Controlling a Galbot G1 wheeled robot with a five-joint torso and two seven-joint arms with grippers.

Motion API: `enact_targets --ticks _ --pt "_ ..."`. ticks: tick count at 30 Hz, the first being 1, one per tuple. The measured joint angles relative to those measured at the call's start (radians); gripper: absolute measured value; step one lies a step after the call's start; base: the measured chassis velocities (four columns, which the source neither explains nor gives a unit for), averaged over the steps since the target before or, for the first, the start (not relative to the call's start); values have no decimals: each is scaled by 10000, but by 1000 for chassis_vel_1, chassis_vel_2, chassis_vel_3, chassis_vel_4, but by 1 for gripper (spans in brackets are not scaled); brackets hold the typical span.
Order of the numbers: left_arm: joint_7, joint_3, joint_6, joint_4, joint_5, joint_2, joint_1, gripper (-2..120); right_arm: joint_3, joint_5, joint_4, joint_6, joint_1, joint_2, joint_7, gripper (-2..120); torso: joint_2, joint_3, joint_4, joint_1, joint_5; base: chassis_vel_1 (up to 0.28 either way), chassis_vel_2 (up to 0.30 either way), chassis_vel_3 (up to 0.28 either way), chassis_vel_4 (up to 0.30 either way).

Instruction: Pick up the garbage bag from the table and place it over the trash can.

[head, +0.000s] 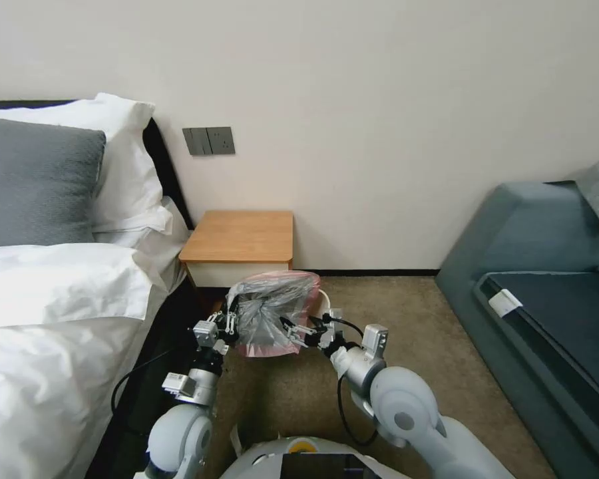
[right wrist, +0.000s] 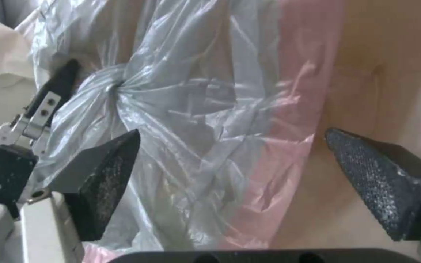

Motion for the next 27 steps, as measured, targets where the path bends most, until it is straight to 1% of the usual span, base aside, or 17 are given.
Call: enact_targets --ticks 1,4,5,6,8,9,12,13,15,16,17,20,21,23,24,25,27 --pt "0 0 0 0 0 0 0 9 0 0 0 0 0 0 0 95 0 0 0 0 0 0 0 0 0" --pt "12 6 -1 -3 -1 -3 18 9 -89 -12 -39 -17 31 43 -13 79 0 0 1 0 0 0 0 0 0" --pt "12 6 -1 -3 -1 -3 18 9 -89 -12 -39 -17 31 43 -13 79 0 0 1 0 0 0 0 0 0" --pt "12 6 -1 -2 -1 -6 18 9 -102 -21 -39 -17 32 50 -26 76 0 0 1 0 1 0 0 0 0" --pt "16 14 -2 12 -5 -9 13 9 -141 -61 -30 -15 7 57 -58 65 0 0 0 0 0 0 0 0 0" --pt "16 14 -2 12 -5 -9 13 9 -141 -61 -30 -15 7 57 -58 65 0 0 0 0 0 0 0 0 0" --pt "15 18 -2 22 -22 -14 -26 9 -199 -226 -14 -9 -59 41 -133 51 0 0 1 0 1 0 0 0 0" --pt "15 18 -2 22 -22 -14 -26 9 -199 -226 -14 -9 -59 41 -133 51 0 0 1 0 1 0 0 0 0" --pt "14 14 -2 20 -38 -11 -41 9 -211 -356 -14 10 -87 23 -199 42 0 0 0 0 0 0 0 0 0" --pt "12 7 -2 15 -46 0 -42 9 -222 -414 -14 19 -90 23 -224 36 0 0 0 0 1 0 0 0 0" --pt "12 7 -2 15 -46 0 -42 9 -222 -414 -14 19 -90 23 -224 36 0 0 0 0 1 0 0 0 0" --pt "4 -4 -2 3 -58 16 -39 9 -250 -555 11 54 -89 46 -292 24 0 0 0 0 1 0 0 0 0" --pt "4 -4 -2 3 -58 16 -39 9 -250 -555 11 54 -89 46 -292 24 0 0 0 0 1 0 0 0 0" --pt "-16 -7 4 1 -65 10 -44 9 -254 -735 14 125 -103 53 -358 10 0 0 1 0 1 0 0 0 0" --pt "-16 -7 4 1 -65 10 -44 9 -254 -735 14 125 -103 53 -358 10 0 0 1 0 1 0 0 0 0" --pt "-33 -8 12 1 -65 2 -47 9 -248 -797 22 148 -133 53 -380 6 0 0 1 0 1 0 0 0 0" --pt "-98 -13 43 3 -65 -17 -53 9 -221 -879 80 185 -218 41 -392 0 0 0 1 0 1 0 0 0 0"
